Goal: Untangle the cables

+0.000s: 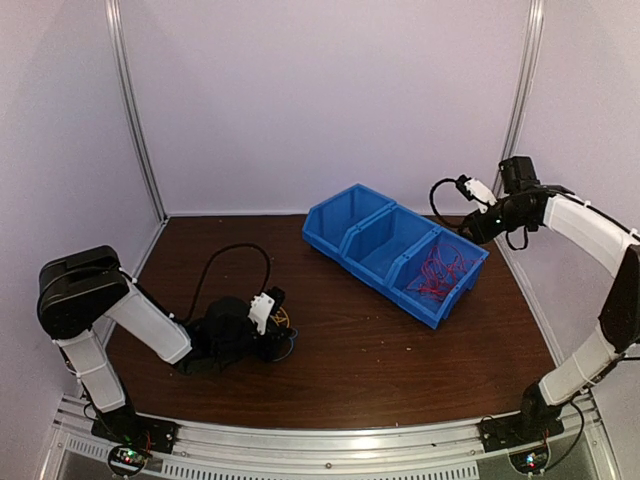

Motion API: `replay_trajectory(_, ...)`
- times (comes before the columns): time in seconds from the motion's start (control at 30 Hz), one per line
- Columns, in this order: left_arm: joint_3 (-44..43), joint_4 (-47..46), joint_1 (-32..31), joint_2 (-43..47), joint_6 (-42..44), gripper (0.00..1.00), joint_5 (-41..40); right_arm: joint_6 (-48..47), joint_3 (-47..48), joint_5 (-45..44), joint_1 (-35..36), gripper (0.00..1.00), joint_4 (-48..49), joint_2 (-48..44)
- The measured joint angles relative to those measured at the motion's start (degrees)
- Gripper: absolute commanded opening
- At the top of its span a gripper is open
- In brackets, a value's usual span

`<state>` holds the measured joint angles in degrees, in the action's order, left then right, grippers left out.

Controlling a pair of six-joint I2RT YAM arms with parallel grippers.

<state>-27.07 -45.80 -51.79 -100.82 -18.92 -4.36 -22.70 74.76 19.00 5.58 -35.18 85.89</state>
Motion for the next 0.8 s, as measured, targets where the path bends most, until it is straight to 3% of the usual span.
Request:
replay_trajectory(0.37, -1.4, 1.5, 0.0, 0.0, 1.7, 0.20, 0.0, -5.2, -12.2, -1.1, -7.5, 0.30, 0.1, -4.2)
replay_trajectory(0.8, -2.0, 3.5, 0.0, 0.1, 2.1, 0.21, 0.0, -11.6, -13.7, 1.5, -13.3, 0.27, 3.5, 1.3)
